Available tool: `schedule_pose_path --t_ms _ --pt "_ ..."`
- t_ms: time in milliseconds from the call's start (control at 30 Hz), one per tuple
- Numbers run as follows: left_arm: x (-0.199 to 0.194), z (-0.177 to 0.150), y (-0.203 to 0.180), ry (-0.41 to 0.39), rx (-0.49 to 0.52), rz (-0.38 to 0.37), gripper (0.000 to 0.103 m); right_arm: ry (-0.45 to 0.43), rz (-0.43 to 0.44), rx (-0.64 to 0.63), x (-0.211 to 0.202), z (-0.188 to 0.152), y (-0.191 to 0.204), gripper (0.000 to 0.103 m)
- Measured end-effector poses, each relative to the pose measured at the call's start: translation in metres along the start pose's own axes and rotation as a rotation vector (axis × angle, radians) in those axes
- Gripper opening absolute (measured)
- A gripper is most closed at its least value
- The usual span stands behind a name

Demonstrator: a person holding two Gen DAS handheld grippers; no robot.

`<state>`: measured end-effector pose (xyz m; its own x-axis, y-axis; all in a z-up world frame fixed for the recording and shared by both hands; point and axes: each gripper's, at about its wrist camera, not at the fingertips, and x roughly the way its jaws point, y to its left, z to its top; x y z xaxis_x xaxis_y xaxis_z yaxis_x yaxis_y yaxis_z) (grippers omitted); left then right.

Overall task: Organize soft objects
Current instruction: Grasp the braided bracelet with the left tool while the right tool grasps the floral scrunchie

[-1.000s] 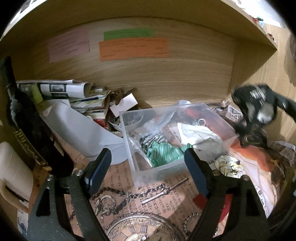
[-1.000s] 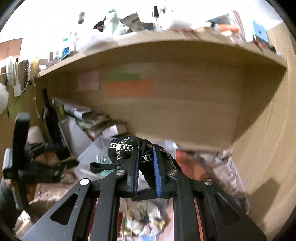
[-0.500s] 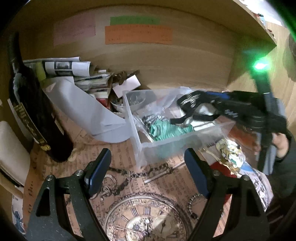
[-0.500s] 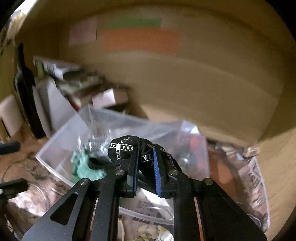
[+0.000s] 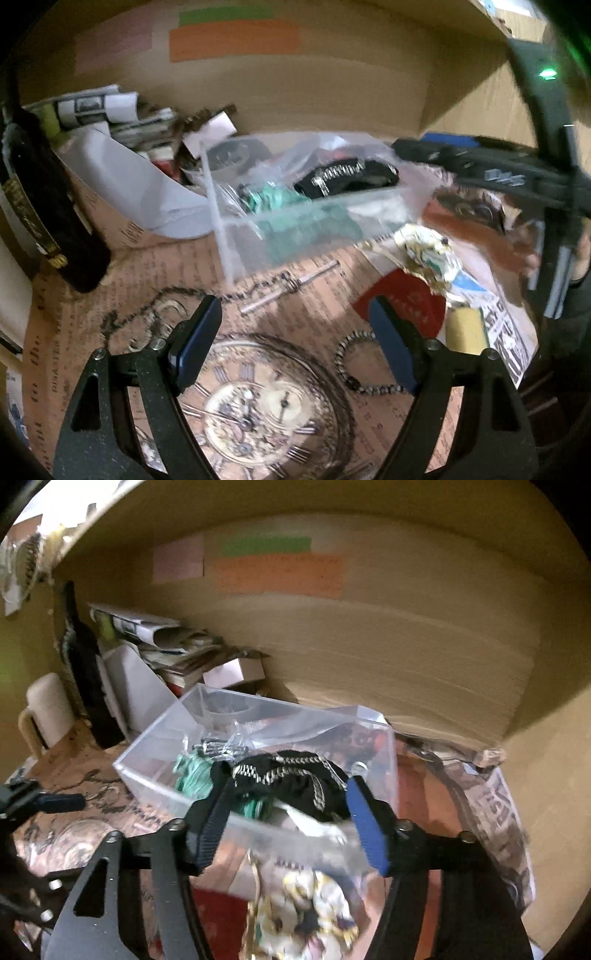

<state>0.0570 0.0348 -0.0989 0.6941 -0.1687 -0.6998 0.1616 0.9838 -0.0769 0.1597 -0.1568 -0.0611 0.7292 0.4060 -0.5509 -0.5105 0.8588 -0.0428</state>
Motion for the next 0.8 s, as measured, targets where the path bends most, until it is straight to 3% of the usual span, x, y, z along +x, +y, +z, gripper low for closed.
schedule_pose_path --t_ms 233,367,500,600,667,767,800 --pt "0.016 -0.018 -0.004 0.073 0.008 -0.028 0.080 0.023 -0.024 0.053 -0.020 -0.036 -0.013 0.072" --pt "0.027 -0.026 -0.005 0.121 0.003 -0.050 0.059 0.092 -0.002 0.098 -0.011 -0.060 -0.020 0.072" --pt "0.034 -0.031 -0.008 0.131 0.021 -0.044 0.052 0.160 0.013 0.132 0.003 -0.076 -0.026 0.072" --pt "0.035 -0.030 -0.010 0.123 0.032 -0.039 0.038 0.191 0.011 0.133 0.010 -0.083 -0.027 0.071" --pt "0.036 -0.029 -0.010 0.119 0.028 -0.040 0.027 0.200 0.010 0.143 0.013 -0.087 -0.031 0.064" --pt "0.039 -0.026 -0.011 0.112 0.035 -0.029 0.009 0.232 0.024 0.164 0.020 -0.091 -0.036 0.047" --pt "0.041 -0.025 -0.012 0.111 0.039 -0.024 0.008 0.243 0.025 0.165 0.023 -0.093 -0.038 0.041"
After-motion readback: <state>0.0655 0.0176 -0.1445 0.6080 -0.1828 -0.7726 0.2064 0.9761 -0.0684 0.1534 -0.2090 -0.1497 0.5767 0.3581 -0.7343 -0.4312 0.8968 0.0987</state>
